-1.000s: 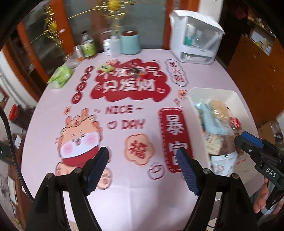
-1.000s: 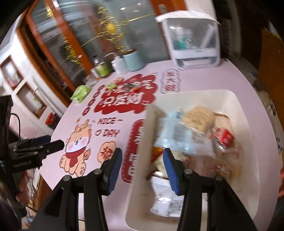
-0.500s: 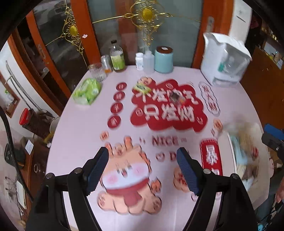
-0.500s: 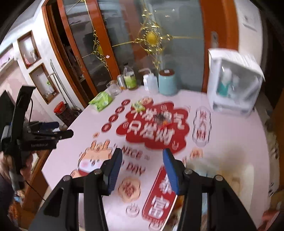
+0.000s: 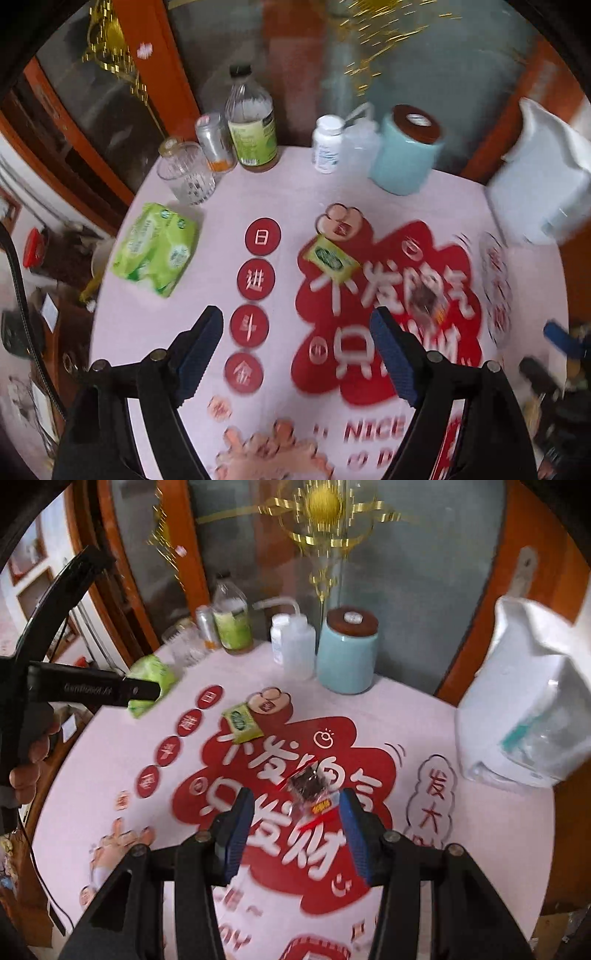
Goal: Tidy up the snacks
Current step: 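Grasp the green-yellow biscuit pack with the left tool while the right tool grasps the dried-fruit bag, then carry both snacks over the white basket and open both tools to release them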
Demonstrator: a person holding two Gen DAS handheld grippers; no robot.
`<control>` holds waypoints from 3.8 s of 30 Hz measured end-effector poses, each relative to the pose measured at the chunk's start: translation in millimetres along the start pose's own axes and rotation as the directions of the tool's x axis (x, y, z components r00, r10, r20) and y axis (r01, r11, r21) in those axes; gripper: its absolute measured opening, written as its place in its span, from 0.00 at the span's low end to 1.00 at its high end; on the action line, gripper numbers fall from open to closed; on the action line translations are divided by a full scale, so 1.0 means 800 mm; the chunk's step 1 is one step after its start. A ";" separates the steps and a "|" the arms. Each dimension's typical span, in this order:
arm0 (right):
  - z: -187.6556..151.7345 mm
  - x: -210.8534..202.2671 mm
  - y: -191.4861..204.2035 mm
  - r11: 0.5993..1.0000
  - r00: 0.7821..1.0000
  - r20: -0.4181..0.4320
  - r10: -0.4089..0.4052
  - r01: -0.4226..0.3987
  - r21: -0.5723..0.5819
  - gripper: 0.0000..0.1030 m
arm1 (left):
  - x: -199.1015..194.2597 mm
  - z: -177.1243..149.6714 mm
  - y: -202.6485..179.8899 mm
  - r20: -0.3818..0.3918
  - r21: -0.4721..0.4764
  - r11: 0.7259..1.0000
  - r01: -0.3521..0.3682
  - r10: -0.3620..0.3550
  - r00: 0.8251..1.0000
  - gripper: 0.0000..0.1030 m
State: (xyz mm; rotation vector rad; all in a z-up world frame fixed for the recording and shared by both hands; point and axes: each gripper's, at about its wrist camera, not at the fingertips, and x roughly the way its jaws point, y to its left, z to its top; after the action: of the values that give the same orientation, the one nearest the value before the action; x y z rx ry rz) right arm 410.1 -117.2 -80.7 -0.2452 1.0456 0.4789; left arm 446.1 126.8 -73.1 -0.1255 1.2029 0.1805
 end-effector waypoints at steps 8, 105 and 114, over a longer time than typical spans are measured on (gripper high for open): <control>0.005 0.127 -0.015 0.999 0.992 -0.128 0.003 -0.009 -0.052 0.47 | 0.151 0.040 -0.005 -0.106 -0.150 0.989 -0.016 0.000 0.994 0.78; -0.526 -0.261 -0.153 0.825 0.987 0.042 -0.154 0.105 0.556 0.44 | -0.187 -0.488 -0.472 -0.005 0.575 0.778 0.252 -0.305 0.952 0.38; -0.528 -0.242 -0.156 0.816 0.995 -0.001 -0.103 0.085 0.572 0.44 | -0.210 -0.496 -0.460 0.052 0.574 0.784 0.237 -0.323 0.945 0.90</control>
State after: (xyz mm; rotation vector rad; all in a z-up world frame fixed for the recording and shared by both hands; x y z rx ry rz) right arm 66.7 -452.2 -121.2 0.2491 1.0955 0.0601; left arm 100.5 -322.0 -57.2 0.2255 1.0291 -0.4287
